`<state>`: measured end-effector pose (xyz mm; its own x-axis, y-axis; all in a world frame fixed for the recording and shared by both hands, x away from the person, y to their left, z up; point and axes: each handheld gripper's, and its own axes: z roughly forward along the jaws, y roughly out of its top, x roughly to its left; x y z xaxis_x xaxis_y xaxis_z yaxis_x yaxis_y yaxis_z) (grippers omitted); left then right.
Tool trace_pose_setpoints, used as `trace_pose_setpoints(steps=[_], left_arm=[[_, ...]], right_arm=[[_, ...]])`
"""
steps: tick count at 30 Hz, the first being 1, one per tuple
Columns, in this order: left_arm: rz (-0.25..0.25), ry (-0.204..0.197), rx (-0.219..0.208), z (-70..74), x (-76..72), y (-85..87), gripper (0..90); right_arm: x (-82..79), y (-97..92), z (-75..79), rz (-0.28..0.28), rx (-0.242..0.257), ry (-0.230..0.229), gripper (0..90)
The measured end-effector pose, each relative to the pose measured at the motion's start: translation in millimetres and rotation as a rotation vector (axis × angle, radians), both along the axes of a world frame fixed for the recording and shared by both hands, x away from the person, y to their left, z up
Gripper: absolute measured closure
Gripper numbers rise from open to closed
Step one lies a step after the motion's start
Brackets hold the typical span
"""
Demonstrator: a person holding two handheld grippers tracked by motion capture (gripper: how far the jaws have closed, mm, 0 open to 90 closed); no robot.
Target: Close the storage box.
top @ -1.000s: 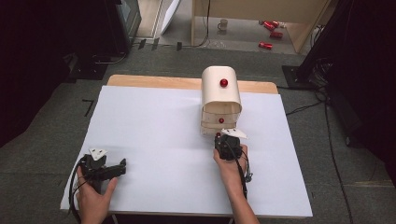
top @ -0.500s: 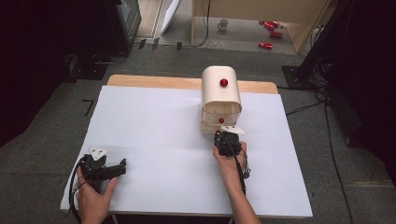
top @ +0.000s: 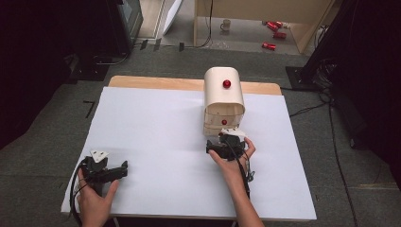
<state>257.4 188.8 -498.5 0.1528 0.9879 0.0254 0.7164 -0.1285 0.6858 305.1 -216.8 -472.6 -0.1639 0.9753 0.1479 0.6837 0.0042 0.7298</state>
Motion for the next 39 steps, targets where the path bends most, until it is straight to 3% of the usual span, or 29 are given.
trace_pose_setpoints(steps=[3, 6, 14, 27, 39], left_arm=[[0.0, 0.0, 0.0, 0.0, 0.0, 0.0, 0.0], [0.0, 0.0, 0.0, 0.0, 0.0, 0.0, 0.0], [0.0, 0.0, 0.0, 0.0, 0.0, -0.1, 0.0], [0.001, -0.002, 0.0, -0.1, -0.1, -0.2, 0.0], [0.002, -0.002, 0.0, -0.1, -0.1, -0.3, 0.0]], right_arm=[[-4.9, -5.9, -0.4, 0.034, 0.033, 0.003, 0.7], [-9.2, -10.0, -2.3, 0.05, 0.039, 0.006, 0.2], [-24.6, -36.0, -9.0, 0.01, 0.004, 0.027, 0.2], [-59.9, -101.5, -15.6, -0.105, -0.003, 0.034, 0.2], [-80.8, -140.3, -14.5, -0.149, -0.02, 0.036, 0.3]])
